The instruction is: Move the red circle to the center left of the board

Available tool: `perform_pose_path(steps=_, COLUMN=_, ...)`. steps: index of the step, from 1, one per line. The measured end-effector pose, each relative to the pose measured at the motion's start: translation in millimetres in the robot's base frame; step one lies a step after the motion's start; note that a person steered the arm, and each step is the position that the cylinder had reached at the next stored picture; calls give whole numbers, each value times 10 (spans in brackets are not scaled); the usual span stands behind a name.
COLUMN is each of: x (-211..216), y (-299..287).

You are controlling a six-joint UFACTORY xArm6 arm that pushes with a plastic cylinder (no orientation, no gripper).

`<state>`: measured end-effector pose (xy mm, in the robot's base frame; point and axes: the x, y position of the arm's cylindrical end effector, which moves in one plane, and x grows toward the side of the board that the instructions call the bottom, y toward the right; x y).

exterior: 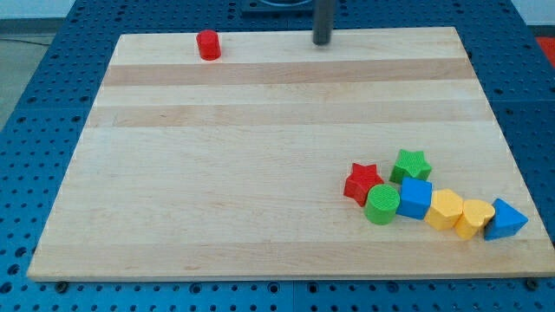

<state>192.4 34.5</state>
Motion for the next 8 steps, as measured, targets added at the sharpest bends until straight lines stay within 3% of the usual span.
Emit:
perform_pose_path(steps=1, x=8, y=-236)
perform_pose_path(steps=3, x=0, y=-1649)
perform_pose_path(steps=4, x=1, y=-1609)
perform_pose_path(steps=5, x=268, y=-1551)
perform_pose_path(steps=8, x=707, y=-1959)
